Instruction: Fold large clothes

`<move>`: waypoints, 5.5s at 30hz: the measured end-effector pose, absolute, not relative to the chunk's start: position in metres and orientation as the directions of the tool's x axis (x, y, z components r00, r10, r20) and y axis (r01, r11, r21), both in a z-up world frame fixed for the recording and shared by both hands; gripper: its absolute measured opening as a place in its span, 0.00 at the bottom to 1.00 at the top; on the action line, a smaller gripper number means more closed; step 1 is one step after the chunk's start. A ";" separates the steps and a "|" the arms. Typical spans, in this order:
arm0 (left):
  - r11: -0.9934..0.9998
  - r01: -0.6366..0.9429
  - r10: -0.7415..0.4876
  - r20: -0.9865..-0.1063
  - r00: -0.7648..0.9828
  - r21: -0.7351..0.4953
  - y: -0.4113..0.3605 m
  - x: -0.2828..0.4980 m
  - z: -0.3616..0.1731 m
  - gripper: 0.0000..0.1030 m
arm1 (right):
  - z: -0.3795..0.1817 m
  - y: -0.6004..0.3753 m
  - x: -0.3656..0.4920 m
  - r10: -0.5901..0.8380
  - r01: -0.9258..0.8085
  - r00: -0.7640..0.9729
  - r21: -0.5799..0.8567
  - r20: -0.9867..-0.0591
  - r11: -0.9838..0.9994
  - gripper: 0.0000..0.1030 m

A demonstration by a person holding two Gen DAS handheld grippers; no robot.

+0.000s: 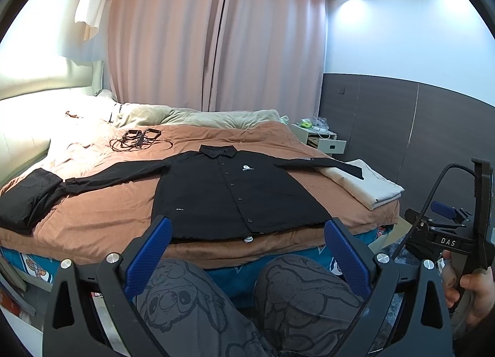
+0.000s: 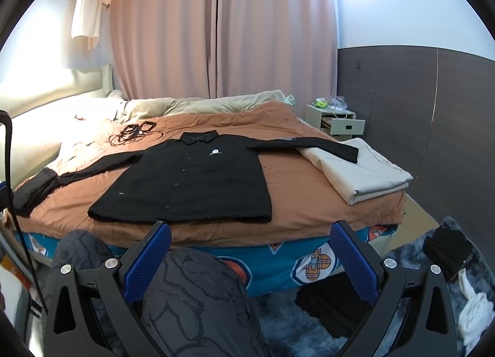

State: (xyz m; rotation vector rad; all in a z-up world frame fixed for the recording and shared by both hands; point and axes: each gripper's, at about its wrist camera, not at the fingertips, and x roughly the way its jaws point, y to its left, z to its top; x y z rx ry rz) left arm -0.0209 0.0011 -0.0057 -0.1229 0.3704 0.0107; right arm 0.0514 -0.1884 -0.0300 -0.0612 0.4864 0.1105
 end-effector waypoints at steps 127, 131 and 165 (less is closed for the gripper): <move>0.459 -0.836 0.413 -0.761 0.500 -0.300 0.459 0.267 -0.143 0.97 | -0.164 0.210 0.567 0.480 -0.389 0.454 0.317 -0.751 0.865 0.71; 0.382 -0.869 0.423 -0.777 0.467 -0.314 0.475 0.268 -0.159 0.97 | -0.183 0.225 0.583 0.483 -0.392 0.411 0.328 -0.774 0.860 0.65; 0.233 -0.902 0.451 -0.782 0.431 -0.363 0.504 0.293 -0.189 0.06 | -0.248 0.226 0.644 0.632 -0.259 0.174 0.585 -0.755 0.769 0.13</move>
